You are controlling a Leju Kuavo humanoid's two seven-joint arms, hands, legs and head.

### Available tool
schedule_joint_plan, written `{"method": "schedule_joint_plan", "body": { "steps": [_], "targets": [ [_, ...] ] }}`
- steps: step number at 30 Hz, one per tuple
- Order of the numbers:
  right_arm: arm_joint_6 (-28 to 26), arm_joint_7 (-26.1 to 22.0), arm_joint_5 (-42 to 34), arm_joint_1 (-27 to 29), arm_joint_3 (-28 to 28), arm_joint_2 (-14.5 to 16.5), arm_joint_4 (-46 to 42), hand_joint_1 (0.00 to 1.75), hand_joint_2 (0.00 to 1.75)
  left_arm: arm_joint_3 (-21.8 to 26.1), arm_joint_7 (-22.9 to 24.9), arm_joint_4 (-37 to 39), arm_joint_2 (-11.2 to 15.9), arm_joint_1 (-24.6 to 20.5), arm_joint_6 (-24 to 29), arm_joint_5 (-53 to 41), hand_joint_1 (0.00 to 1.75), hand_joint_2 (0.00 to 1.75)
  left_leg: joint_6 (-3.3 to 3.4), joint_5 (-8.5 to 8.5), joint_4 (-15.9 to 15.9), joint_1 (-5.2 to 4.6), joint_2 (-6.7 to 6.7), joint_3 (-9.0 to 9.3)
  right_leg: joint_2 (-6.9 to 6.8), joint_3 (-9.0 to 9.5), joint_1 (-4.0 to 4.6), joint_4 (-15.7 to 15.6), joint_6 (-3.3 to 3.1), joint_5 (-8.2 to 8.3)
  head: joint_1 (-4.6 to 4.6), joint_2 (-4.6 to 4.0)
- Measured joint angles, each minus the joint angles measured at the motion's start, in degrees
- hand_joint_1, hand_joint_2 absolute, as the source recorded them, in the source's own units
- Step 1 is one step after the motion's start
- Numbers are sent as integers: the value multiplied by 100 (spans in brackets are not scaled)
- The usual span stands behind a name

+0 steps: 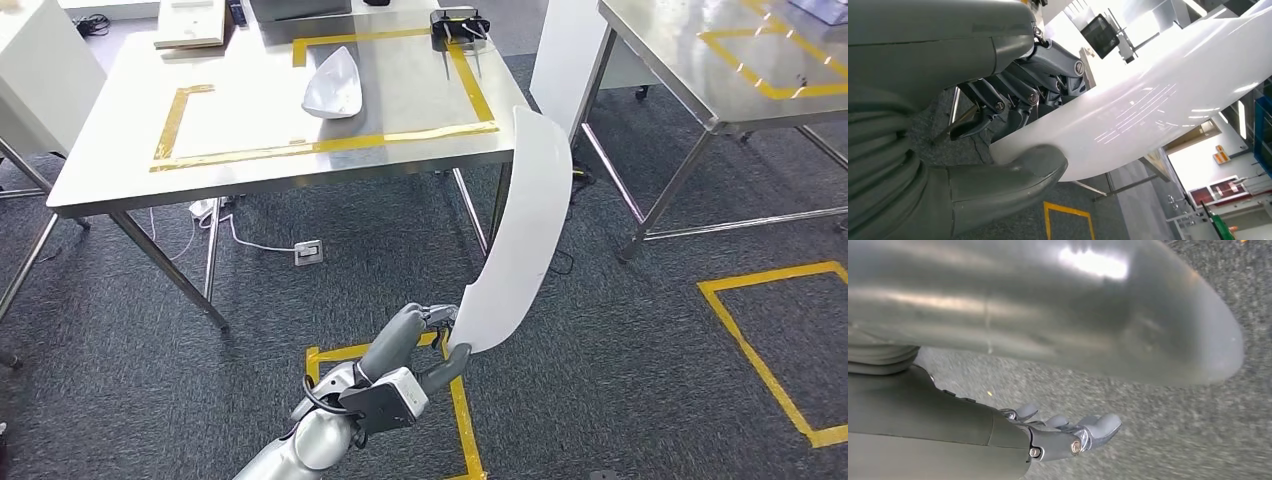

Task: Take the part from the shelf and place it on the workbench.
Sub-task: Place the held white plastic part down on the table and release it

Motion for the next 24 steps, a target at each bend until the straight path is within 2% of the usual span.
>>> {"method": "schedule_joint_plan", "body": {
  "steps": [2,3,4,6,8,9,10,11,13,15,19,24],
  "targets": [
    [-3,0,-13,-4,-2,1,1,0,0,-10,-4,5,5,-10,-2,5,175,175,-88,36,-26,12,-92,-32,-104,13,10,-22,-64,22,0,0],
    [-3,-3,-21,-9,-2,1,0,0,0,-14,-7,8,12,-18,-3,15,175,175,-120,22,0,8,-33,-57,-161,27,5,-43,-111,41,-3,0],
    [0,-20,-31,-9,-4,0,-1,0,0,-18,-11,12,18,-34,-4,24,175,175,-142,-46,107,-1,93,-118,-223,41,-2,-66,-159,60,-15,0],
    [23,-81,-72,0,-22,-10,-1,0,0,-29,-17,23,25,-76,-4,45,175,175,-168,-362,660,-14,438,-377,-344,48,7,-90,-223,74,-38,0],
    [45,-128,-109,14,-51,-23,-1,0,0,-36,-17,46,32,-99,-4,55,175,175,-193,-677,1373,-1,579,-692,-456,40,25,-85,-242,69,-46,0],
    [47,-136,-116,17,-63,-27,-1,0,0,-38,-17,62,38,-100,-4,60,175,175,-201,-714,1551,4,599,-756,-500,38,28,-82,-244,67,-46,0],
    [47,-136,-118,16,-71,-28,-1,0,0,-39,-17,75,43,-100,-4,68,175,175,-201,-642,1505,7,609,-706,-534,36,29,-77,-242,65,-47,0],
    [46,-134,-115,14,-77,-28,-1,0,0,-41,-18,85,47,-101,-4,79,175,175,-193,-490,1247,10,620,-549,-558,37,28,-68,-237,62,-47,0],
    [45,-126,-102,8,-84,-27,-1,0,0,-43,-21,91,48,-110,-1,101,175,175,-149,-218,461,-2,670,-100,-591,34,39,-39,-205,43,-47,0],
    [44,-111,-90,8,-84,-28,-1,0,0,-45,-23,91,47,-118,3,108,175,175,-93,-157,30,-23,710,137,-605,13,64,-6,-156,26,-45,0],
    [44,-97,-81,8,-86,-37,1,0,0,-59,-23,96,47,-119,5,112,175,175,-62,-152,-12,-32,689,142,-607,14,77,-33,-186,50,-38,0],
    [44,-89,-45,5,-86,-43,0,0,0,-70,-25,104,49,-119,20,122,175,175,-14,-156,-10,-37,690,139,-605,43,76,-97,-121,86,-39,0]
  ]
}}
